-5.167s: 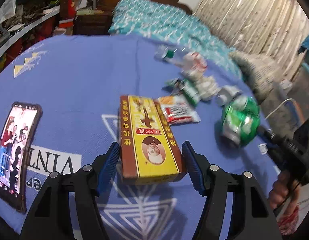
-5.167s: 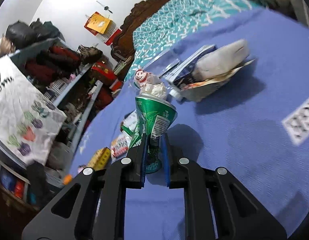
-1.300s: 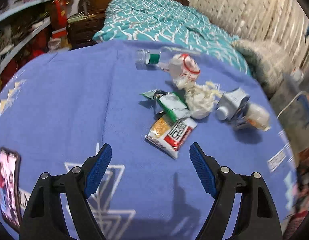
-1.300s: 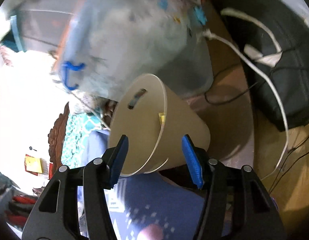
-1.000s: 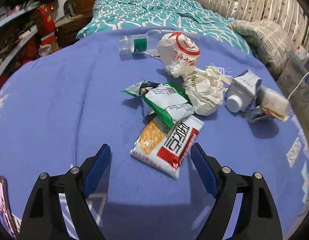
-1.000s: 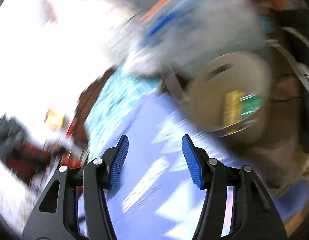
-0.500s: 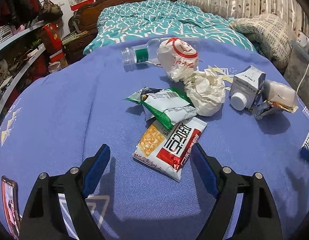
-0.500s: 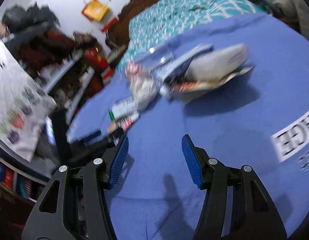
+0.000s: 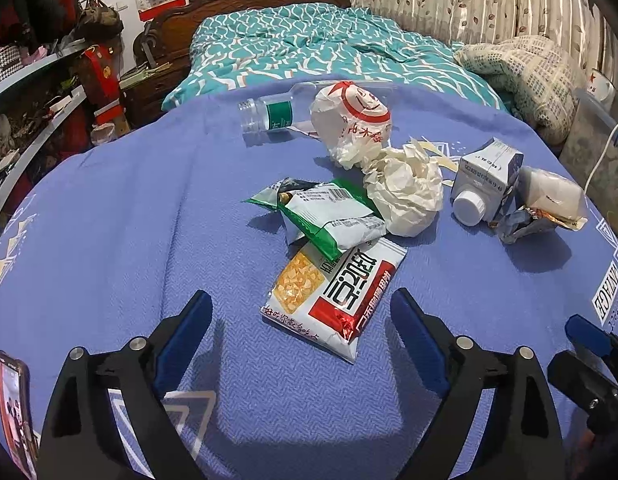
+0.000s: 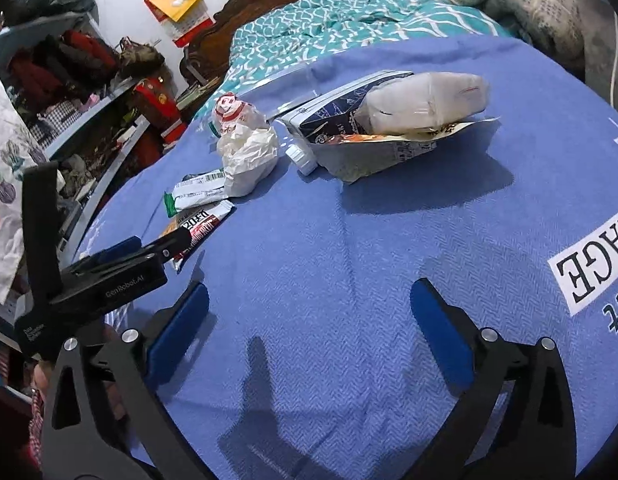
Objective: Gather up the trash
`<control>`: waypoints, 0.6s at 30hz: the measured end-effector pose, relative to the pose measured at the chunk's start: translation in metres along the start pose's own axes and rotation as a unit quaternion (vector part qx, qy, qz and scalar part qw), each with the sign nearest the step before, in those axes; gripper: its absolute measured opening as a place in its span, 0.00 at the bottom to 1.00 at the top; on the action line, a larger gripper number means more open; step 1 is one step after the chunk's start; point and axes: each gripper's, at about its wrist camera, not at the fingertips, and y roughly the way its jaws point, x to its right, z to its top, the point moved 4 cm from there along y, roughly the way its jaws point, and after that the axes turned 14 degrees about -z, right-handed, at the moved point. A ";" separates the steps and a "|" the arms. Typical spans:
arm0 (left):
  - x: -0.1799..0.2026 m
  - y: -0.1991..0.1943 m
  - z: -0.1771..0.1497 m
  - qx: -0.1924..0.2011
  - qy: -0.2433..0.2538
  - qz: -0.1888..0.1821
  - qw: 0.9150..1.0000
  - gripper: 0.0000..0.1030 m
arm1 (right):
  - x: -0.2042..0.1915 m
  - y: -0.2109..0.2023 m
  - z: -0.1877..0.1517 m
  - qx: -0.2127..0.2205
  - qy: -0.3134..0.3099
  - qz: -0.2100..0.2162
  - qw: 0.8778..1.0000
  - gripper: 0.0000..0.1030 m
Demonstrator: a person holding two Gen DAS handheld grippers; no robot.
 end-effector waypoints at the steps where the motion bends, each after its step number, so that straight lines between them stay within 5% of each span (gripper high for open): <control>1: 0.001 -0.001 0.000 0.003 0.001 0.001 1.000 0.86 | -0.001 0.001 0.000 0.000 -0.003 -0.003 1.000 0.97; 18: 0.001 -0.016 0.001 0.053 0.007 0.017 0.998 0.89 | 0.004 -0.002 -0.002 0.002 0.003 0.026 1.000 0.97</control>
